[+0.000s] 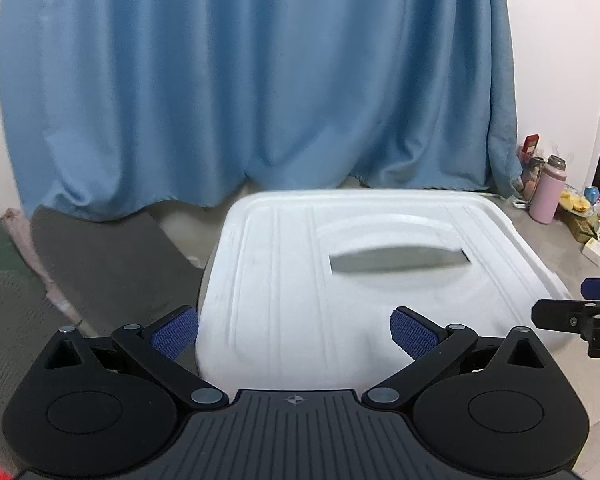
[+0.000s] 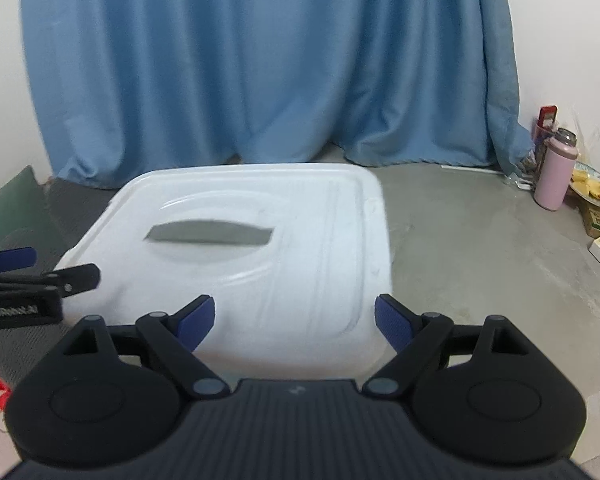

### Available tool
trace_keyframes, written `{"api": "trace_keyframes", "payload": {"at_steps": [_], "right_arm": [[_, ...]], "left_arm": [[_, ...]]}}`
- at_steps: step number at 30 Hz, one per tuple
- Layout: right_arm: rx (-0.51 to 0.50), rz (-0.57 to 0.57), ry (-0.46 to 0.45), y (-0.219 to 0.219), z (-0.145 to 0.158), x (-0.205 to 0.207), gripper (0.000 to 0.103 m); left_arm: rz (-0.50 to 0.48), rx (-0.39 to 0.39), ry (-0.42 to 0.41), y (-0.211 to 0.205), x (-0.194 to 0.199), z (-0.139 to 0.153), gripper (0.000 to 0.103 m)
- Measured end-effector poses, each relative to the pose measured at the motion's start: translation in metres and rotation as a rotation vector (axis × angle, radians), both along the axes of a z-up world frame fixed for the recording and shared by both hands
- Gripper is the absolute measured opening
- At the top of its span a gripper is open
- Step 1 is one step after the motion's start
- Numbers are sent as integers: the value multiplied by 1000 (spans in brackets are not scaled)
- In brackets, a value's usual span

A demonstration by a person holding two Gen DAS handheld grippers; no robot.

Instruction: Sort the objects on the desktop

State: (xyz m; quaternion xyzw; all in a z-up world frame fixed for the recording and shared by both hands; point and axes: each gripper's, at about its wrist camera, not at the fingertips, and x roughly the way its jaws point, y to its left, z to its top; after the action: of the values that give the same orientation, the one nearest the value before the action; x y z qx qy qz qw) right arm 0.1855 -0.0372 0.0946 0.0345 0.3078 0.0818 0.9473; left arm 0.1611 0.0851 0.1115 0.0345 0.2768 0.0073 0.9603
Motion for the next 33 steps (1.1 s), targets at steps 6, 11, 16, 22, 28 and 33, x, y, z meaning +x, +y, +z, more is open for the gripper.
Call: {"api": "trace_keyframes", "payload": {"at_steps": [6,11,16,22,28,33], "right_arm": [[-31,-9,-54,18,-16,-52,90],[-57,-14,-74,34,-40,-86,93],[-9,-62,-61,43,-61,-115,93],[31,-81,-71,48,-81,-145,93],[16,-99,-69,47,-104,-160,93],[31,-97,-71,43,-111,-166,93]], "left_arm": [[8,31,-45,-9,-62,-20,103],[7,26,-25,-10,-97,-45,103],[40,-54,-5,1,-126,-69,103],[107,-50,-58,10,-163,-97,103],[99,-6,-29,10,-180,-119,103],[75,25,-25,4,-185,-125,103]]}}
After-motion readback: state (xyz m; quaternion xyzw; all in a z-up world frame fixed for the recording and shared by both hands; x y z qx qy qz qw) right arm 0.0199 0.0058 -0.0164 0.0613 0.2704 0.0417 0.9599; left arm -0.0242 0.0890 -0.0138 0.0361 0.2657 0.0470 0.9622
